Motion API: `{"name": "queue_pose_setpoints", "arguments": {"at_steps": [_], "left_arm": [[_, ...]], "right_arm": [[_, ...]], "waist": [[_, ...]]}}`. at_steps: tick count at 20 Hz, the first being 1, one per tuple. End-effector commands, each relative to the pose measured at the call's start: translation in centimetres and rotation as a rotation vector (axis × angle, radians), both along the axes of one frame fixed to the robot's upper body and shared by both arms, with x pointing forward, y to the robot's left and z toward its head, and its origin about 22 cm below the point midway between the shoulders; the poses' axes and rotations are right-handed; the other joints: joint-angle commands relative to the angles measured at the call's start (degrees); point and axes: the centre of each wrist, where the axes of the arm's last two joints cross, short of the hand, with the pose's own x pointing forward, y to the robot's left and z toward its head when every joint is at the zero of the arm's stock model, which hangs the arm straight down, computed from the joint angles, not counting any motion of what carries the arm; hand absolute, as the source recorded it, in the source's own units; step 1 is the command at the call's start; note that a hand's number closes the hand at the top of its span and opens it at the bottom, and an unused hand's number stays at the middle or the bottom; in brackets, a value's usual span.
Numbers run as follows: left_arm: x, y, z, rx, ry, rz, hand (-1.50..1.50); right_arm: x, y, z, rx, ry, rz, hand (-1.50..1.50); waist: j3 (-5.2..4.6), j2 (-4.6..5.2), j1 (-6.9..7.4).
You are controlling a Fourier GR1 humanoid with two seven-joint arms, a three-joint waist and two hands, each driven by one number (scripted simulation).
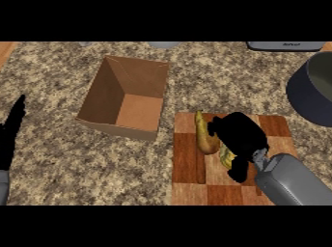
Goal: Pick the squash from the cutting board and place it in the cardboard box
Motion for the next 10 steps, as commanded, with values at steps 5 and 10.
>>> {"name": "queue_pose_setpoints", "arguments": {"at_steps": [5, 10], "left_arm": [[1.2, -1.7, 0.4, -0.014, -0.029, -0.036, 0.00], [1.9, -0.9, 0.5, -0.006, -0.008, -0.002, 0.00]], "right_arm": [[7.5, -7.4, 5.1, 0.351, -0.247, 0.151, 1.50], [10.4, -8.2, 8.1, 0.547, -0.380, 0.241, 1.50]], "waist": [[0.41, 1.69, 1.91], [0.25, 1.18, 0.82]]}}
